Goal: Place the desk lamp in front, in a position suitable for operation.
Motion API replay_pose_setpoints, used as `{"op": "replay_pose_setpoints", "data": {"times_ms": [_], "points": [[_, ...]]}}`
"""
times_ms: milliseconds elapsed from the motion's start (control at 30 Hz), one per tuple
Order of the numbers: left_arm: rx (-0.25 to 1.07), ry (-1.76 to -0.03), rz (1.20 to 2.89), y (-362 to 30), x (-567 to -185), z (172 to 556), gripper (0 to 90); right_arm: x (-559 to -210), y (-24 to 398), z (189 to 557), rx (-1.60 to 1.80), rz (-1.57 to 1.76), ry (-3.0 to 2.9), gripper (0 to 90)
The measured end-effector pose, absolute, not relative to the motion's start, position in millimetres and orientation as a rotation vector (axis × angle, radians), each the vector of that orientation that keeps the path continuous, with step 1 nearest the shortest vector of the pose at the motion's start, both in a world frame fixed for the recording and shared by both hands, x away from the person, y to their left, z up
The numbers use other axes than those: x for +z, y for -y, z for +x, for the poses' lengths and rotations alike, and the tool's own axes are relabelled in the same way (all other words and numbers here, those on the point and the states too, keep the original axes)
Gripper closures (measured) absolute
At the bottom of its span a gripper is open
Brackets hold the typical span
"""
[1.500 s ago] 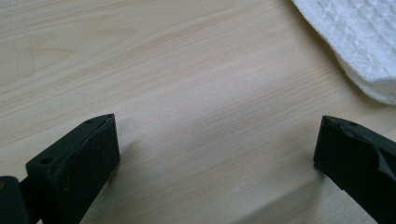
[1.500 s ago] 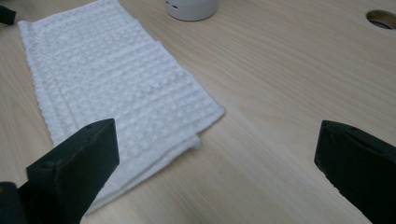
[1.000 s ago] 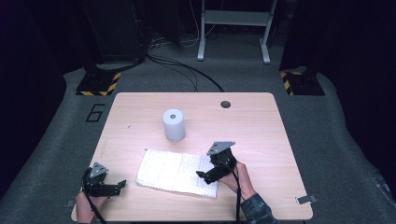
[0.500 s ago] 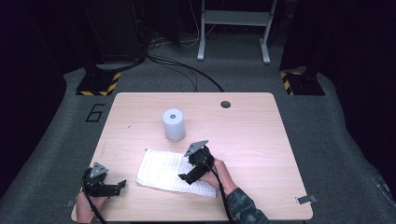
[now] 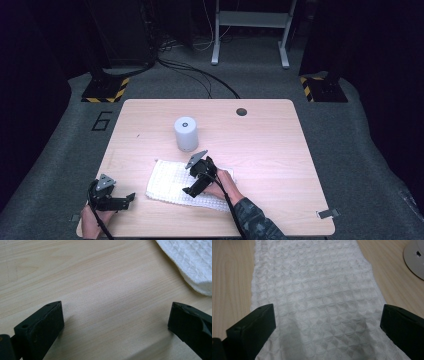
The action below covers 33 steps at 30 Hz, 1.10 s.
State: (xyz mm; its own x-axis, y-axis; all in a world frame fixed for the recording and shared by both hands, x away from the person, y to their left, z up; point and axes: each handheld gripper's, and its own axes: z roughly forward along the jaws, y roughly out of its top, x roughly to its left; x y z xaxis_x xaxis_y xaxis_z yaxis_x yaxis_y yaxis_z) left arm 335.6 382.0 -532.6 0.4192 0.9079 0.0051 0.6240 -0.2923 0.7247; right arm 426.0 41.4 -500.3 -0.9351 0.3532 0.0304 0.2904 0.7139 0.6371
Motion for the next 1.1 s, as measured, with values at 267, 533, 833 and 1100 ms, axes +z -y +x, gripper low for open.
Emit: {"op": "replay_pose_setpoints", "data": {"times_ms": [267, 533, 833, 1100], "points": [[0.565, -1.292, 2.02, -381.8, -533.1, 335.7, 0.0, -504.1, -47.1, 427.8, 1.021, 0.516, -2.836, 5.2], [0.564, -1.293, 2.02, -381.8, -533.0, 335.6, 0.0, -511.8, -45.4, 431.1, 0.963, 0.497, -2.862, 14.4], [0.565, -1.293, 2.019, -381.8, -533.0, 335.6, 0.1, -511.8, -41.2, 428.7, 0.959, 0.474, -2.815, 30.8], [0.566, -1.293, 2.02, -381.9, -533.0, 335.6, 0.1, -510.7, -38.9, 424.7, 0.991, 0.466, -2.805, 51.6]]}}
